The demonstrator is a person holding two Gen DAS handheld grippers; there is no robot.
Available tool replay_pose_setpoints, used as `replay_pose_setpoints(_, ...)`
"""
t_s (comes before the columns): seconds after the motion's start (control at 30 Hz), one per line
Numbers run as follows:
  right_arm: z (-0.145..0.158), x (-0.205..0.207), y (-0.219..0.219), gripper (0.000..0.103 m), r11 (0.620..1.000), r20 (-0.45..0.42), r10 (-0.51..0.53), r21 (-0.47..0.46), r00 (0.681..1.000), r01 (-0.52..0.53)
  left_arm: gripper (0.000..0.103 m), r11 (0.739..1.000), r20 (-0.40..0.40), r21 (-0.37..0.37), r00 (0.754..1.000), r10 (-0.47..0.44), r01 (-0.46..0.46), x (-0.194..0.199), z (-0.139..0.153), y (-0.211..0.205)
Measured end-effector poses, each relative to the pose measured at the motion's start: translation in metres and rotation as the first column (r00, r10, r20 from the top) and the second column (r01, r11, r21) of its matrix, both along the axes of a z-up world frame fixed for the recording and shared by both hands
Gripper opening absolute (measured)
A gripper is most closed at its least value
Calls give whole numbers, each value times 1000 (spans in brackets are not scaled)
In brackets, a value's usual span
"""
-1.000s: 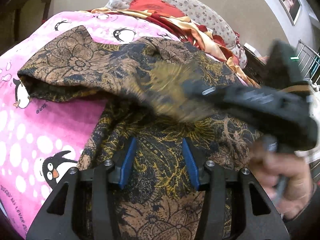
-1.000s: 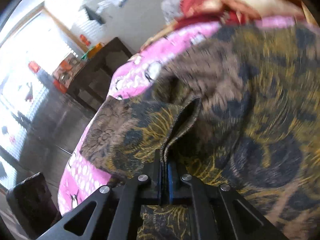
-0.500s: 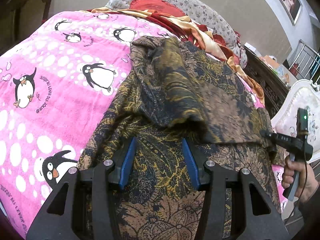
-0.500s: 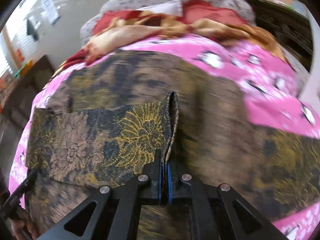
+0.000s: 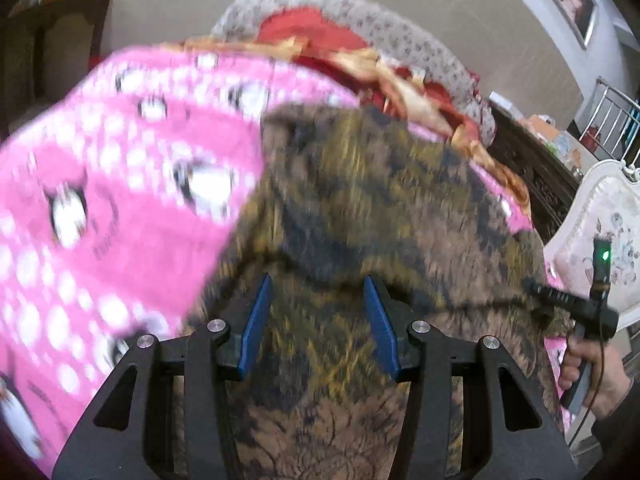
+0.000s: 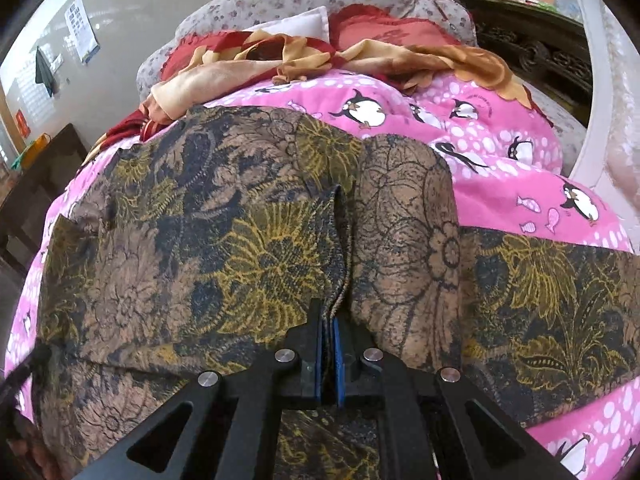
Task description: Fold small clothes
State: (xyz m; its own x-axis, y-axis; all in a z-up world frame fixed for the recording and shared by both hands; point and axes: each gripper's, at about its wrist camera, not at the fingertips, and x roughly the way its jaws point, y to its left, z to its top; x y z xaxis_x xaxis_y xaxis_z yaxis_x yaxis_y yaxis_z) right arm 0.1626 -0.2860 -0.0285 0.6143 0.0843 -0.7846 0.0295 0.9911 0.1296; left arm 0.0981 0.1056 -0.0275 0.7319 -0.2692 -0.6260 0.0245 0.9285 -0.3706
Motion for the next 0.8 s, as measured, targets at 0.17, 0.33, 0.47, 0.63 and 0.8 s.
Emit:
replay_pose_setpoints(0.17, 7, -8, -1, 4, 998, 53, -23, -54, 998, 25, 47, 1000, 57, -19, 998, 14, -13, 38, 29, 13)
replay_pose_setpoints(0.33, -3, -5, -9, 4, 999, 18, -18, -28, 1000, 19, 26, 999, -20, -1, 999, -49, 49, 103, 20, -7)
replay_pose_setpoints(0.47, -9, -3, -8, 4, 1000, -1, -19, -5, 1000, 19, 23, 998, -70, -23, 995, -66, 65, 122, 5, -16)
replay_pose_setpoints(0.63, -11, -2, -11, 4, 1000, 1, -6, 11, 1000, 6, 21, 995, -137, 94, 991, -1, 14, 126, -28, 7)
replay_pose_setpoints(0.8, -10, -5, -13, 4, 1000, 8, 14, 27, 1000, -14, 21, 964, -100, 259, 991, 91, -63, 119, -15, 5)
